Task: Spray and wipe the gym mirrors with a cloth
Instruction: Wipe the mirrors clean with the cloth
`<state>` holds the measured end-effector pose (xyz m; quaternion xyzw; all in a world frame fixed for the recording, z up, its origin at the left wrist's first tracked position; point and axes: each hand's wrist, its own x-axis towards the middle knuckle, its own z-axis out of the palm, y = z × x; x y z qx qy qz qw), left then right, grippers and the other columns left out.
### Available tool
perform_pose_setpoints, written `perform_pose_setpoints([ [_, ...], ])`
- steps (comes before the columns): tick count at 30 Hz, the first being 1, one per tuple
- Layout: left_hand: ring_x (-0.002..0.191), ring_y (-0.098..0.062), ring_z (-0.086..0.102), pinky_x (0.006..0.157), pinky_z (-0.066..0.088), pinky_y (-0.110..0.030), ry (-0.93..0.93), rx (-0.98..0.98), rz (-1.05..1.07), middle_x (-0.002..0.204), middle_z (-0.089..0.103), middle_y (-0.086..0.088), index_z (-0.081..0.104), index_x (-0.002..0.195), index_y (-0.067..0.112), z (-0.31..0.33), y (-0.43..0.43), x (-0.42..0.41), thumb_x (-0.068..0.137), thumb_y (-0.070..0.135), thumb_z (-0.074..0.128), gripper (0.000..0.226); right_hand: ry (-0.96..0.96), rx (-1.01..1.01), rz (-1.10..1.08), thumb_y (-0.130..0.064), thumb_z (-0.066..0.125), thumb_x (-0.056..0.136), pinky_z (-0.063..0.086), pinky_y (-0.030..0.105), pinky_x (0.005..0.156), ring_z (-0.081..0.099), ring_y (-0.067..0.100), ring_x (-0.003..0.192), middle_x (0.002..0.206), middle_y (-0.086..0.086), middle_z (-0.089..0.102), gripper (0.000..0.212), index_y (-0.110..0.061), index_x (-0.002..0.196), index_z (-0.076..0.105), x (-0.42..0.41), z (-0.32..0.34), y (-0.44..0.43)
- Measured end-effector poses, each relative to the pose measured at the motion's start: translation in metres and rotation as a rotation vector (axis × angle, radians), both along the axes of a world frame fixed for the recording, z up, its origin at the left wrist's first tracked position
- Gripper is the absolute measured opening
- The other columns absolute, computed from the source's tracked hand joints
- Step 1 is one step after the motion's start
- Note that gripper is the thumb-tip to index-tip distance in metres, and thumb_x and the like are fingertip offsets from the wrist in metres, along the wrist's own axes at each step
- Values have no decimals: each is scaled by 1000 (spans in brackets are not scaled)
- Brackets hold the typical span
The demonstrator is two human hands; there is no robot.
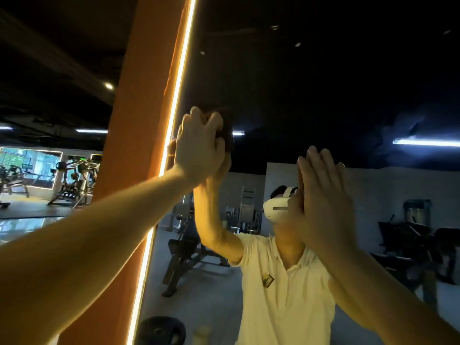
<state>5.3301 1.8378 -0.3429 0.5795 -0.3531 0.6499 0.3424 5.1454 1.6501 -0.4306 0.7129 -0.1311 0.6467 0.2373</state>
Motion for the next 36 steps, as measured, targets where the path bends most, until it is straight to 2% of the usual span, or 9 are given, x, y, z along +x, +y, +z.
perform_pose_setpoints([
  [5, 93, -23, 43, 77, 45, -39, 3, 198, -36, 108, 46, -12, 56, 106, 15, -131, 4, -4, 83, 30, 44, 30, 15, 85, -20, -39, 22, 94, 21, 59, 125, 18, 39, 156, 167, 23, 24, 72, -5, 156, 36, 20, -27, 27],
  [8, 98, -22, 43, 79, 51, -41, -88, 375, -65, 115, 43, -8, 53, 108, 21, -206, 22, 5, 76, 23, 75, 38, 43, 77, 33, -39, 26, 94, 23, 60, 124, 21, 38, 155, 166, 21, 26, 69, -7, 154, 41, 25, -50, 33],
  [12, 106, -26, 48, 88, 55, -43, -353, 707, 126, 122, 49, -15, 69, 111, 21, -204, 58, 23, 78, 25, 80, 35, 118, -10, 64, -34, 35, 94, 29, 61, 121, 25, 37, 154, 164, 18, 33, 64, -7, 151, 46, 18, -77, 27],
  [16, 107, -39, 54, 88, 51, -51, -48, 155, 81, 116, 56, -22, 58, 115, 16, -79, 48, 27, 89, 15, 70, 29, 181, -20, 92, -29, 40, 94, 30, 62, 120, 24, 36, 155, 164, 17, 33, 61, -7, 151, 43, 9, -88, 26],
  [18, 118, -42, 51, 95, 47, -50, 120, 33, 22, 127, 52, -24, 57, 123, 15, -47, 35, 23, 96, 23, 59, 28, 208, 5, 105, -29, 41, 94, 30, 62, 121, 23, 34, 156, 165, 16, 31, 60, -8, 150, 46, 6, -95, 26],
  [20, 112, -39, 52, 88, 47, -43, 108, 3, -21, 125, 52, -24, 60, 122, 11, -57, 16, 12, 97, 24, 56, 29, 214, 23, 131, -31, 39, 95, 26, 60, 123, 18, 32, 157, 167, 14, 27, 61, -8, 151, 45, 3, -106, 27],
  [25, 96, -13, 34, 76, 32, -29, 36, 129, -207, 112, 45, -10, 58, 108, 16, -187, -16, -32, 92, 36, 53, 26, 196, 27, 156, -27, 41, 94, 13, 51, 129, 8, 27, 160, 169, 10, 16, 66, -8, 157, 36, 3, -140, 30],
  [32, 107, -28, 48, 89, 48, -43, 193, 406, -195, 124, 48, -11, 51, 107, 24, -367, -8, -51, 87, 38, 57, 25, 307, 145, 153, -26, 37, 98, 22, 57, 125, 13, 30, 159, 169, 14, 23, 61, -7, 156, 39, -11, -207, 42],
  [36, 106, -23, 49, 91, 54, -51, 301, 499, -200, 118, 50, -4, 55, 108, 26, -460, 15, -51, 85, 30, 65, 26, 416, 169, 132, -26, 36, 97, 27, 59, 122, 10, 29, 159, 170, 13, 19, 62, -8, 156, 39, -25, -258, 40],
])
